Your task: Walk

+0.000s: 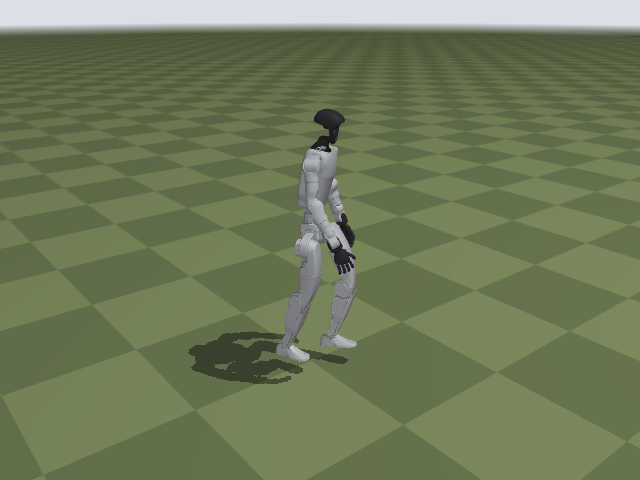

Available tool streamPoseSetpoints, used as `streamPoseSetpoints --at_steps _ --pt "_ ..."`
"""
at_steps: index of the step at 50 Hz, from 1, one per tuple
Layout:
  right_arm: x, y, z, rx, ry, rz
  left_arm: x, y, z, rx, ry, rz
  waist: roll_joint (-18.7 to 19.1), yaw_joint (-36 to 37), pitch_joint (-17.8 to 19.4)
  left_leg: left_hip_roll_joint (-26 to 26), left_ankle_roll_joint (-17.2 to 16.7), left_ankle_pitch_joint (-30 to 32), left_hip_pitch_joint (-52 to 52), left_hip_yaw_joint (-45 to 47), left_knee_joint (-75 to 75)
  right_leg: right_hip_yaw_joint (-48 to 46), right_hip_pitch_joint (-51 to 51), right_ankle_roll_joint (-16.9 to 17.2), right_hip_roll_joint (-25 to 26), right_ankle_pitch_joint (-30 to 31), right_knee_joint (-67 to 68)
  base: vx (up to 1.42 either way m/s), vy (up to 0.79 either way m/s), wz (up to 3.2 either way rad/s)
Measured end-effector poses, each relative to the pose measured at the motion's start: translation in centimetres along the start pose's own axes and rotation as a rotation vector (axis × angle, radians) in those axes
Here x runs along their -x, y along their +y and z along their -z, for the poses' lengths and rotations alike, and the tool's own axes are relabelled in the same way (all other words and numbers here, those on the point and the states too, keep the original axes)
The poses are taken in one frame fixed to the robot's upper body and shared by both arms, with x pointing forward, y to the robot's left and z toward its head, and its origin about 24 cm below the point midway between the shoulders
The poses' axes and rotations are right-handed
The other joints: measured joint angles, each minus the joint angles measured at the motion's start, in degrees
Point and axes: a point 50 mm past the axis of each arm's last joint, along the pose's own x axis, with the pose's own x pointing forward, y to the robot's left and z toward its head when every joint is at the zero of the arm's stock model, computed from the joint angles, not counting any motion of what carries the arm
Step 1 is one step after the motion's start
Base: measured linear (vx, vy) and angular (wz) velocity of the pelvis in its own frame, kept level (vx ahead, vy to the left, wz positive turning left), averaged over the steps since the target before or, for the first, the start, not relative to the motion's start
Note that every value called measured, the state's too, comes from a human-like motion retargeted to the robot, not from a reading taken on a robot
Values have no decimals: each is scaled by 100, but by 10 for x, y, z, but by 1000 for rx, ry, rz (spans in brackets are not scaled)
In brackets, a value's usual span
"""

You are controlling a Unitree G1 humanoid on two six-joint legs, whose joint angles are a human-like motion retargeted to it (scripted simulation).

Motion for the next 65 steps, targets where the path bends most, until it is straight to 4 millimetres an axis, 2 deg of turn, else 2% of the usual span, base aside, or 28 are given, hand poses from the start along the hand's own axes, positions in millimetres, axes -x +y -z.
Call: streamPoseSetpoints --at_steps 10,17,25,32,39,44,50,54,58,60,65 --pt "2 8 8 27 13 -31 4 -9 22 18 85 41 -155 -28 -92 -267 -54 656 -51 -45 -1484 -11 82 -7 -138 -60 -81 8 1 1" --pt "5 24 28 8 75 -67 13 -35 53 48 194 115 -240 -108 -145 -382 -46 894 -21 -91 -1683 5 204 -23 -200 -282 64 16 3 2" --pt "12 40 59 -58 183 -92 12 -40 52 58 205 135 -371 -135 -234 -501 91 826 48 -60 -1393 147 280 -32 -313 -611 407 24 4 -8" --pt "18 44 77 -132 251 -92 5 -34 31 57 146 122 -571 -165 -344 -707 441 314 242 1 -1304 306 230 78 -552 -730 1029 27 5 -8" --pt "19 40 79 -193 250 -84 -5 -17 -10 36 14 80 -869 -253 -408 -1121 696 212 776 27 -1732 496 -178 358 -1023 -503 2546 25 6 0" --pt "15 31 66 -202 189 -64 -7 -2 -42 -3 -98 33 -1105 -405 -395 -1508 856 187 1281 -46 -2134 568 -805 515 -1538 -168 4252 24 4 6" --pt "8 14 34 -177 63 -19 -7 20 -76 -38 -207 -48 -1143 -687 -288 -1688 918 123 1922 -278 -2552 481 -1670 205 -2004 -442 5535 27 4 10" --pt "5 7 15 -158 -9 6 -6 29 -91 -37 -248 -86 -1069 -925 -200 -1661 931 28 2346 -505 -2790 445 -2239 19 -2026 -804 5510 30 5 27" --pt "4 4 3 -144 -48 17 -5 31 -101 -29 -274 -97 -931 -1137 -110 -1538 939 -75 2762 -747 -3032 451 -2750 14 -1803 -861 4938 31 6 33" --pt "3 1 -2 -138 -57 21 -5 32 -107 -23 -286 -93 -785 -1222 -45 -1382 934 -118 2971 -852 -3180 430 -2933 54 -1561 -741 4440 31 5 30" --pt "2 6 2 -134 -30 15 -6 25 -107 -24 -287 -65 -571 -1343 61 -1116 949 -276 3426 -1043 -3406 481 -3183 289 -1054 -285 2976 31 3 23"
